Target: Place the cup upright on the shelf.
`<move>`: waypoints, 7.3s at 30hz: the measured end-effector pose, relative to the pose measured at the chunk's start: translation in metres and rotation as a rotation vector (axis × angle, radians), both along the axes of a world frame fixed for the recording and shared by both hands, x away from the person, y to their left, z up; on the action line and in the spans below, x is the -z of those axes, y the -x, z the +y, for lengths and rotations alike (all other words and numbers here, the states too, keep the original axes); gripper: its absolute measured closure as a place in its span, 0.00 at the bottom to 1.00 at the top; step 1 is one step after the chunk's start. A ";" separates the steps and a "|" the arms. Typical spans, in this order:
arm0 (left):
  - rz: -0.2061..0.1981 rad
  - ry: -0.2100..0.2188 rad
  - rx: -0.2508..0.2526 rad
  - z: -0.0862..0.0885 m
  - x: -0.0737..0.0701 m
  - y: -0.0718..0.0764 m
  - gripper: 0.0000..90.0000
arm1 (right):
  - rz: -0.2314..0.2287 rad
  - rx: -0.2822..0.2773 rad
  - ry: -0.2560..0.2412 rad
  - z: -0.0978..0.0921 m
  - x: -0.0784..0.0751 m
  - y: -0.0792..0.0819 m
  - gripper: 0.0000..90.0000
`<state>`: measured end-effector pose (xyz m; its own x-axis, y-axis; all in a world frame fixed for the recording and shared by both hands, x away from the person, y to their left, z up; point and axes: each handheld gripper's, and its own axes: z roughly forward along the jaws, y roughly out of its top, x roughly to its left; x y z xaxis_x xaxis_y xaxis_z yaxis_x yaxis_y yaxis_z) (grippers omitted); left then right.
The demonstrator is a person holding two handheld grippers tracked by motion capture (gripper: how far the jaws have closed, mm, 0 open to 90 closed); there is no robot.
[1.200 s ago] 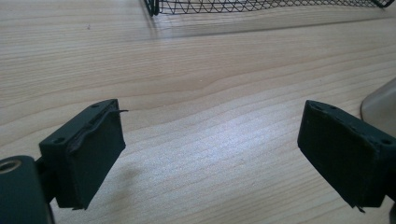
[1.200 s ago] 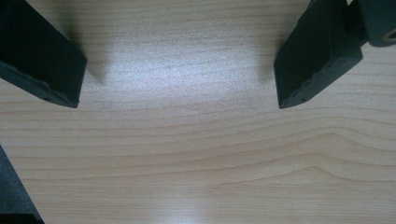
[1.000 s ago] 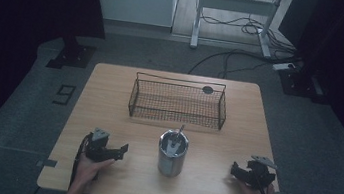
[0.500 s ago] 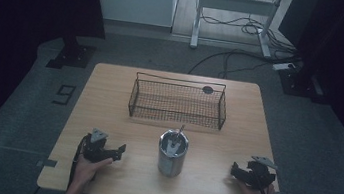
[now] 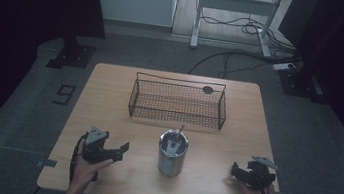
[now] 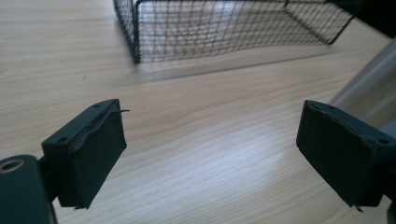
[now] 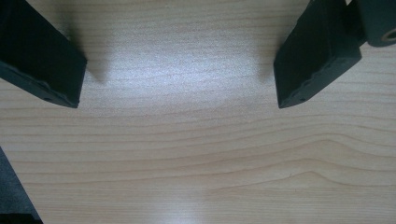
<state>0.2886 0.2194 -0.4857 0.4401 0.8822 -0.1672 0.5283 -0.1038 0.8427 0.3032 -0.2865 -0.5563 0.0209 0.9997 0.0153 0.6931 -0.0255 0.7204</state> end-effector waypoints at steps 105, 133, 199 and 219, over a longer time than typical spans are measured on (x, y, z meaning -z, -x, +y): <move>-0.046 -0.123 0.341 -0.165 -0.004 -0.013 0.03 | -0.007 0.013 -0.002 0.000 0.000 0.001 0.05; -0.091 -0.094 0.333 -0.157 -0.018 -0.008 0.04 | -0.009 0.014 -0.001 0.000 0.000 0.001 0.06; -0.104 -0.056 0.182 -0.113 -0.078 -0.073 0.04 | -0.013 0.017 -0.004 -0.001 0.000 0.001 0.08; -0.113 -0.067 0.133 -0.113 -0.086 -0.096 0.04 | -0.012 0.013 -0.002 -0.001 -0.001 0.001 0.08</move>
